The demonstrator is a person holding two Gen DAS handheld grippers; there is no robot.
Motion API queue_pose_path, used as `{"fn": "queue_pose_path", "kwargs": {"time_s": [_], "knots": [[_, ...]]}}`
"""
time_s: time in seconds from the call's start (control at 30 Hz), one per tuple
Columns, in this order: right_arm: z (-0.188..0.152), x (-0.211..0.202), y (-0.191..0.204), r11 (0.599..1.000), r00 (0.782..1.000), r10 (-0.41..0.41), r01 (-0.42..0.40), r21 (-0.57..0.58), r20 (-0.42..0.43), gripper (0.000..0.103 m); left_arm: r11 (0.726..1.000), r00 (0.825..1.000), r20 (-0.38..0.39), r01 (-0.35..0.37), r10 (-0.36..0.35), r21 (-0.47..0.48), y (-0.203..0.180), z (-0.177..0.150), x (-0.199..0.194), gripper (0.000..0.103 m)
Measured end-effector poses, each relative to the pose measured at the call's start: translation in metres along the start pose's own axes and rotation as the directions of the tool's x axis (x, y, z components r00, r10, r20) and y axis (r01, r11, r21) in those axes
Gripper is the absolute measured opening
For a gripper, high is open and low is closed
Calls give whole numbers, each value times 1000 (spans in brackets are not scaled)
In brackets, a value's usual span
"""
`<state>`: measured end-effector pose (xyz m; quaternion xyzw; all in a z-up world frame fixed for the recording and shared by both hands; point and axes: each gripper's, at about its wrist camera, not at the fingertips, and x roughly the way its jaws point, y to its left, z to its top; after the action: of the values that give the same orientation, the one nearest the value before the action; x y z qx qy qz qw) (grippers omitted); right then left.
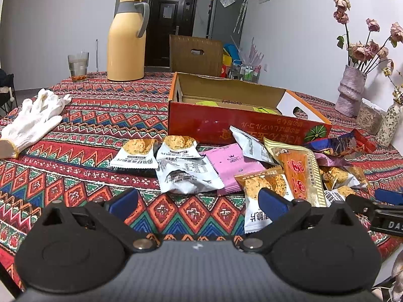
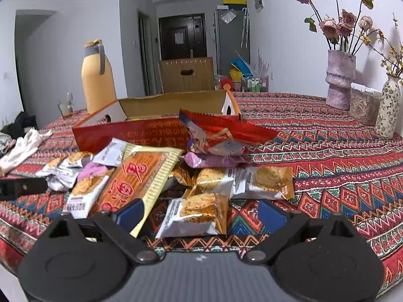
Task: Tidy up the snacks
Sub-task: 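Grasp the white pumpkin-seed cookie packet with the left tool while the right grasps another cookie packet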
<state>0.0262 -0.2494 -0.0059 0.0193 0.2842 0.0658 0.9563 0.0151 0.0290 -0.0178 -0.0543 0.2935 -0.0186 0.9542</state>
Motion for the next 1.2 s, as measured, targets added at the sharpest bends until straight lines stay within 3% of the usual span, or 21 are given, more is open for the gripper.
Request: {"fn": "queue_pose_path", "kwargs": {"time_s": [0.2, 0.4, 0.6, 0.93, 1.0, 1.2], "knots": [[0, 18, 3, 999, 999, 16, -17, -30, -38, 71, 1000, 1000, -16, -1, 1, -11, 0, -2, 4, 103], [1, 32, 15, 993, 999, -6, 1, -118, -44, 65, 1000, 1000, -27, -3, 3, -17, 1, -3, 8, 103], [-6, 36, 21, 982, 999, -14, 8, -191, -30, 65, 1000, 999, -38, 1, -1, -15, -1, -3, 12, 103], [-14, 31, 17, 984, 1000, 26, -25, -174, 4, 54, 1000, 998, -56, 15, -16, -15, -9, -2, 17, 103], [-14, 27, 17, 985, 999, 28, -24, -170, 20, 46, 1000, 998, -61, 20, -21, -19, -11, -1, 18, 103], [-11, 9, 5, 992, 995, 39, -28, -123, 91, 45, 999, 997, -68, 38, -38, -10, -24, 5, 23, 103]]}}
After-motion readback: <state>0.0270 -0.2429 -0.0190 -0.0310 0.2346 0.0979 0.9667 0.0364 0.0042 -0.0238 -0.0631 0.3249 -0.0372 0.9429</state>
